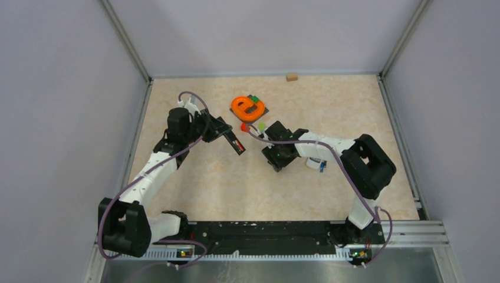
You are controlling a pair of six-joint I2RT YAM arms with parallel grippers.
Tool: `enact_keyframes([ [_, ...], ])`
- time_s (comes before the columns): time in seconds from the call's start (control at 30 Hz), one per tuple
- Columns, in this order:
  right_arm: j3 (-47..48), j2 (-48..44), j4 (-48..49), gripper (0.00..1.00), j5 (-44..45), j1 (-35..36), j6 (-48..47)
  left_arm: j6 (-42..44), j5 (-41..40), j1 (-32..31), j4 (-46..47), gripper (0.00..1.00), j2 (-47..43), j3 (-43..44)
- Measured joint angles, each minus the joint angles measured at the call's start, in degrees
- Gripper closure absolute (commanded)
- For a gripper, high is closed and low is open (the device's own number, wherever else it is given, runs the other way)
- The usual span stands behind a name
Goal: Load the batteries into the remote control
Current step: Pick up the battery cover at the center of the board.
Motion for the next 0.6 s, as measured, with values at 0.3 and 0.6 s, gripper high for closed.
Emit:
enact_keyframes([
  [0.3,0.0,0.0,0.7,0.65,1.9,-0.2,1.8,-1.1,1.8,0.0,1.7,1.00,1.3,0.0],
  [0.6,-4.3,-6.2,3.7,0.66,2.4,-0.2,3.8,-4.6,4.9,-0.6,7.1,1.00,4.6,0.0],
])
